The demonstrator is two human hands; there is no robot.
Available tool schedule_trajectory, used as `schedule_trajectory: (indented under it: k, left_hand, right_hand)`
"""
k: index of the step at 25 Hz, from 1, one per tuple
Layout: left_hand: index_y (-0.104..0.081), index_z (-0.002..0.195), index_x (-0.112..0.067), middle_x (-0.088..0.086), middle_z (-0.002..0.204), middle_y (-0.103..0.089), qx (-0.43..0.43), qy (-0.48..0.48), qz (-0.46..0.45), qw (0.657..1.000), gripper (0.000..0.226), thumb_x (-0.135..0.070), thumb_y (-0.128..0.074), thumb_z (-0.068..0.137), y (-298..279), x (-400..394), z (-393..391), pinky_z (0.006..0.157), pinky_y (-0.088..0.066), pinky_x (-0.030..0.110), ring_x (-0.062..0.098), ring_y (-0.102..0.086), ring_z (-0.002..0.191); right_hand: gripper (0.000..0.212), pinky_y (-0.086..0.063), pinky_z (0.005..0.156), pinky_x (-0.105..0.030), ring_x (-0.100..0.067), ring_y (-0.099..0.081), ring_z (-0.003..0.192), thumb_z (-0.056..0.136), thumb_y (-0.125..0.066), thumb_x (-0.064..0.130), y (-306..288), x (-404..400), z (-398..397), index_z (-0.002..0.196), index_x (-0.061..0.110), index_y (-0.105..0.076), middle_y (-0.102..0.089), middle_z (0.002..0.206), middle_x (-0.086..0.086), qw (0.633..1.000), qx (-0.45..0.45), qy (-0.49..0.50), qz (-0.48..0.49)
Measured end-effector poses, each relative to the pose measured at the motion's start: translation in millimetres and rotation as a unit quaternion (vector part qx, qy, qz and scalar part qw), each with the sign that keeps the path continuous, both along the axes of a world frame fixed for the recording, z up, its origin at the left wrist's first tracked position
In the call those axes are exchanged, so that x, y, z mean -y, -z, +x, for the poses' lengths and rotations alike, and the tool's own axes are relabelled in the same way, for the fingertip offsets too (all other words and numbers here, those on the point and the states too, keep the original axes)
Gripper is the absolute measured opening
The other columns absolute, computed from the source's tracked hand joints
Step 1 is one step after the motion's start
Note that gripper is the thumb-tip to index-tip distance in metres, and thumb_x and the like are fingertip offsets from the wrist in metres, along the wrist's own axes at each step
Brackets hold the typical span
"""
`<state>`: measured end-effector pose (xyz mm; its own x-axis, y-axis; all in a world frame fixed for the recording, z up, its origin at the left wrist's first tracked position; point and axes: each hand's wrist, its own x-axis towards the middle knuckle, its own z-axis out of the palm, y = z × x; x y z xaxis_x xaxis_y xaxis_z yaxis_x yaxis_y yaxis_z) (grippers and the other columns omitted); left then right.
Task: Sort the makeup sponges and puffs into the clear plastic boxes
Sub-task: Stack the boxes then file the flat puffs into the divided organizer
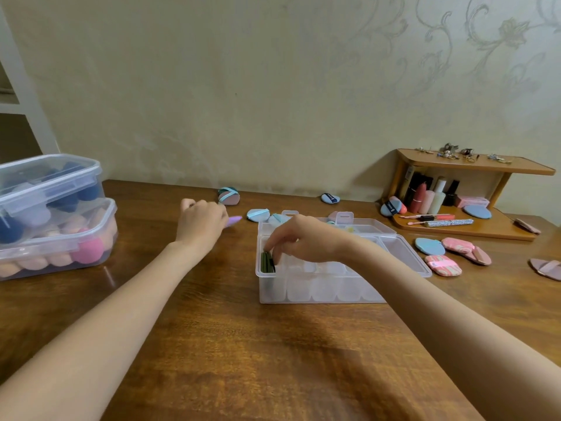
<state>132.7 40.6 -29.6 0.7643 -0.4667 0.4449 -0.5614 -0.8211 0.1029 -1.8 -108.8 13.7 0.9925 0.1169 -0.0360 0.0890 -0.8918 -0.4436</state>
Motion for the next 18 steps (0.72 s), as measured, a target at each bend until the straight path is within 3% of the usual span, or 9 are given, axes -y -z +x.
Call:
schedule_trajectory:
  k: [1, 3, 5, 6, 8, 12, 13, 15, 18]
  left_hand:
    - [-0.068, 0.093, -0.01, 0.007, 0.094, -0.07, -0.017, 0.003, -0.11, 0.994, 0.021, -0.024, -0.053, 0.093, -7, -2, -6, 0.094, -0.035, 0.037, 0.022, -0.06, 0.091]
    - [-0.07, 0.09, -0.008, 0.006, 0.092, -0.071, -0.089, 0.054, -0.308, 0.946, 0.015, -0.016, -0.058, 0.09, -19, -5, -25, 0.089, -0.044, 0.033, 0.02, -0.062, 0.089]
    - [-0.068, 0.081, -0.015, -0.004, 0.082, -0.068, -0.19, 0.141, -0.395, 0.888, 0.013, -0.01, -0.059, 0.089, -32, -8, -52, 0.079, -0.046, 0.018, 0.002, -0.061, 0.078]
    - [-0.066, 0.077, -0.019, -0.009, 0.079, -0.065, -0.219, 0.168, -0.39, 0.879, 0.017, -0.008, -0.059, 0.089, -35, -9, -65, 0.075, -0.044, 0.012, -0.003, -0.059, 0.074]
    - [-0.066, 0.081, -0.018, -0.009, 0.082, -0.064, -0.233, 0.184, -0.322, 0.899, 0.013, -0.01, -0.059, 0.089, -33, -9, -80, 0.076, -0.04, 0.012, -0.003, -0.056, 0.077]
    - [-0.062, 0.094, -0.016, -0.002, 0.101, -0.064, -0.23, 0.195, -0.236, 0.924, 0.009, -0.016, -0.053, 0.093, -23, -10, -92, 0.075, -0.021, -0.014, 0.006, -0.056, 0.099]
    - [-0.06, 0.096, -0.018, -0.001, 0.107, -0.063, -0.233, 0.199, -0.215, 0.927, 0.01, -0.02, -0.05, 0.094, -21, -11, -93, 0.083, -0.022, -0.01, 0.008, -0.056, 0.106]
    - [-0.058, 0.111, -0.023, 0.0, 0.12, -0.056, -0.251, 0.191, -0.151, 0.937, 0.022, -0.032, -0.045, 0.096, -15, -14, -88, 0.098, -0.036, 0.017, 0.011, -0.051, 0.116]
    - [-0.053, 0.129, -0.025, -0.007, 0.118, -0.046, -0.241, 0.183, -0.073, 0.95, 0.036, -0.035, -0.046, 0.095, -18, -21, -89, 0.1, -0.036, 0.03, 0.007, -0.039, 0.117]
  right_hand:
    - [0.043, -0.044, 0.087, -0.023, -0.01, -0.056, 0.093, 0.087, -0.038, -0.008, 0, 1, 0, 0.118, 0.011, -0.062, -0.07, 0.11, -0.006, 1.0, -0.013, 0.009, 0.021]
    - [0.041, -0.044, 0.08, -0.026, -0.009, -0.054, 0.084, 0.087, -0.043, -0.005, 0, 3, -1, 0.123, 0.014, -0.05, -0.07, 0.109, -0.01, 0.994, -0.035, 0.039, 0.093]
    - [0.042, -0.043, 0.068, -0.025, -0.013, -0.052, 0.077, 0.087, -0.052, 0.004, 0, 6, -3, 0.125, 0.016, -0.04, -0.068, 0.11, -0.015, 0.981, -0.045, 0.062, 0.176]
    - [0.045, -0.042, 0.064, -0.024, -0.014, -0.052, 0.075, 0.087, -0.056, 0.007, -1, 7, -4, 0.127, 0.015, -0.038, -0.068, 0.109, -0.015, 0.976, -0.049, 0.064, 0.202]
    - [0.045, -0.044, 0.062, -0.022, -0.013, -0.053, 0.073, 0.087, -0.06, 0.009, -3, 10, -6, 0.128, 0.013, -0.041, -0.066, 0.105, -0.012, 0.975, -0.054, 0.05, 0.208]
    - [0.014, -0.046, 0.068, -0.022, -0.012, -0.052, 0.072, 0.092, -0.049, 0.004, -10, 11, -9, 0.104, 0.006, -0.055, -0.056, 0.092, -0.007, 0.977, -0.079, 0.023, 0.197]
    - [0.013, -0.046, 0.069, -0.022, -0.012, -0.052, 0.072, 0.092, -0.047, 0.002, -12, 10, -10, 0.103, 0.006, -0.053, -0.055, 0.093, -0.008, 0.975, -0.092, 0.026, 0.199]
    - [0.016, -0.048, 0.07, -0.024, -0.013, -0.054, 0.073, 0.092, -0.044, 0.001, -13, 9, -9, 0.106, 0.008, -0.047, -0.055, 0.096, -0.009, 0.973, -0.114, 0.039, 0.197]
    - [0.016, -0.047, 0.063, -0.022, -0.012, -0.055, 0.071, 0.091, -0.047, -0.001, -17, 7, -13, 0.1, 0.011, -0.051, -0.058, 0.089, -0.002, 0.992, -0.046, 0.021, 0.117]
